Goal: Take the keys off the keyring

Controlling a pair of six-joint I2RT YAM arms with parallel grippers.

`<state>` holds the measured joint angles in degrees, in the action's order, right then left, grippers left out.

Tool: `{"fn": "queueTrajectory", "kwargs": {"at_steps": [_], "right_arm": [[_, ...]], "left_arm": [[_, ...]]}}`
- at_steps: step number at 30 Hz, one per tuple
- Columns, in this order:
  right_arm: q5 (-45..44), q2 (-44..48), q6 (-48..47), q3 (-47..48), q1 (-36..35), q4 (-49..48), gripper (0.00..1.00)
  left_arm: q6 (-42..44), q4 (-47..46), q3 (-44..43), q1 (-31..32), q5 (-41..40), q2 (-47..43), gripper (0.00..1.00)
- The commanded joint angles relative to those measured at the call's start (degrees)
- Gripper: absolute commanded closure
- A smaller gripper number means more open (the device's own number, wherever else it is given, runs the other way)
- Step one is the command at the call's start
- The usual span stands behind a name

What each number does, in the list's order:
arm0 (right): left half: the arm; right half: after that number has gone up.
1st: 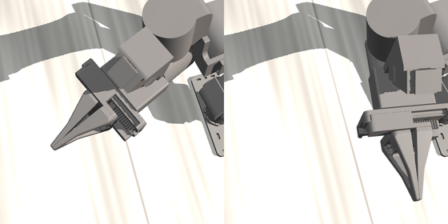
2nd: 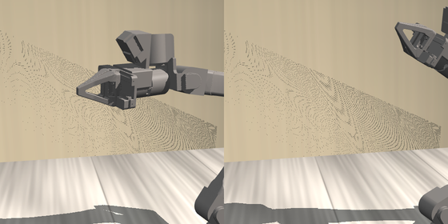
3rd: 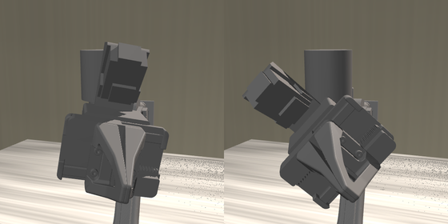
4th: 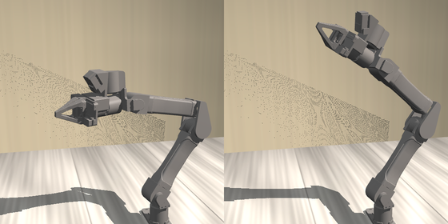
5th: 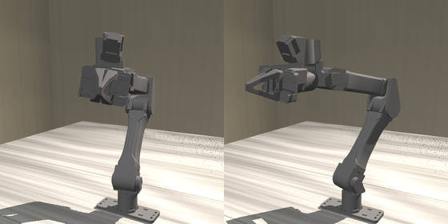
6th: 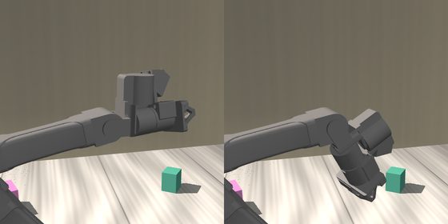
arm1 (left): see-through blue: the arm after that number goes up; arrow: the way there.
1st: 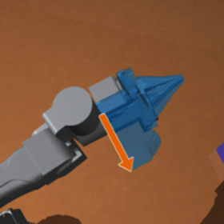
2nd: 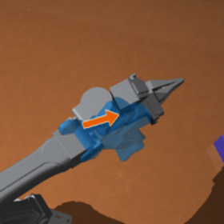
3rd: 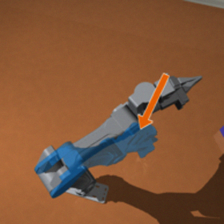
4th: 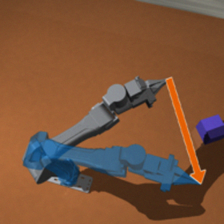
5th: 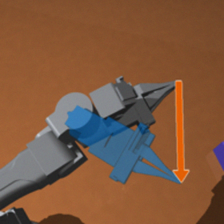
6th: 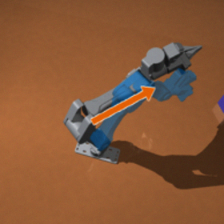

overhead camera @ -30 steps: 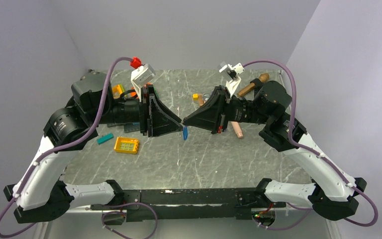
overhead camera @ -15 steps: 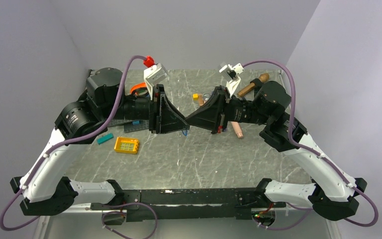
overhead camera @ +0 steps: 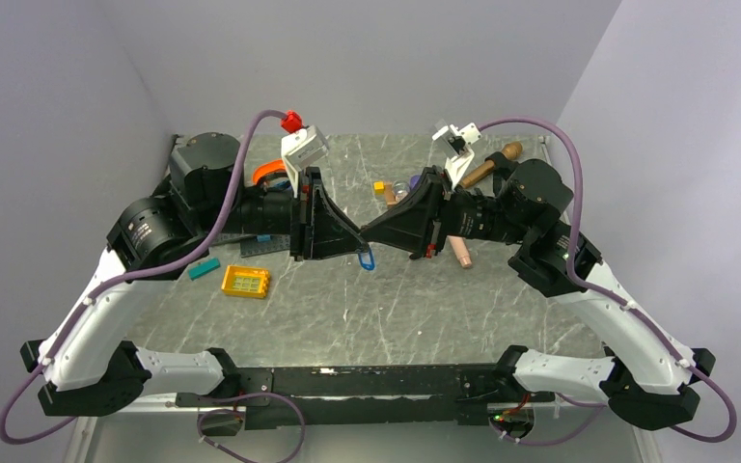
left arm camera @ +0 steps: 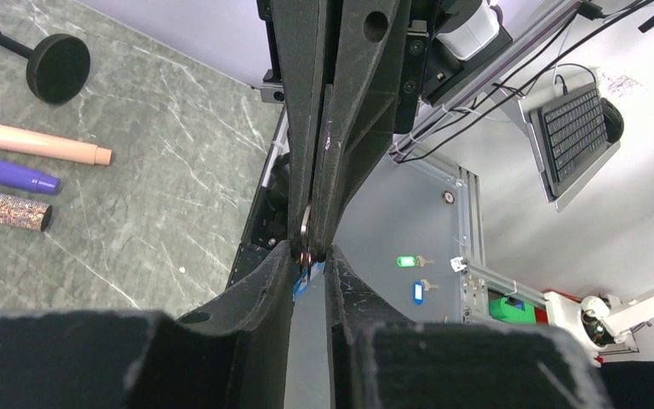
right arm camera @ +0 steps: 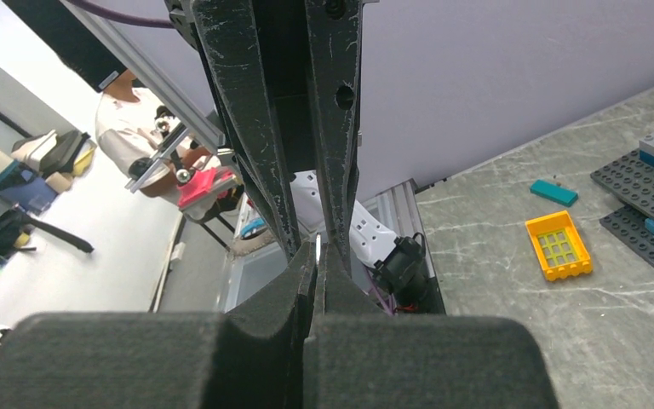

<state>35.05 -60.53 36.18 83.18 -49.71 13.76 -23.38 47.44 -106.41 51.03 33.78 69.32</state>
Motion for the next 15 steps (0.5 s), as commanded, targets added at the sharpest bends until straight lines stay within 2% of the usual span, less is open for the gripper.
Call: {"fn": "queueTrajectory", "kwargs": {"at_steps": [1,3,5,6,13,14,15], "right_arm": [[-0.79,1.25,0.1,0.42,-0.23,-1.3,1.0],[-0.68,1.21,0.03,0.58,-0.24,-1.12,1.0],[-0.68,1.16,0.09,0.51,-0.22,-1.1,1.0],[-0.68,1.17,0.07,0.38,-0.23,-1.1,1.0],[-0.92,1.34,0.64,0.14,-0.25,-2.13,1.0],[-0.83,1.17,0.64,0.3,-0.28,-2.11,1.0],[-0.67,1.04,0.6,0.56,-0.22,-2.07,1.0]], "left_arm": [[0.53,-1.37,-1.32,0.55,-0.87,-0.95,0.81],[0.46,-1.74,-0.86,0.76,-1.08,-1.17,0.85],[0.41,-1.85,-0.73,0.99,-1.29,-1.28,0.98],[0.51,-1.81,-0.87,1.07,-1.41,-1.22,1.0],[1.13,-1.24,-1.85,1.86,-1.56,-0.79,1.0],[1.13,-1.21,-2.01,1.82,-1.4,-0.7,0.97],[1.23,-1.19,-2.03,1.88,-1.19,-0.68,0.87]]}}
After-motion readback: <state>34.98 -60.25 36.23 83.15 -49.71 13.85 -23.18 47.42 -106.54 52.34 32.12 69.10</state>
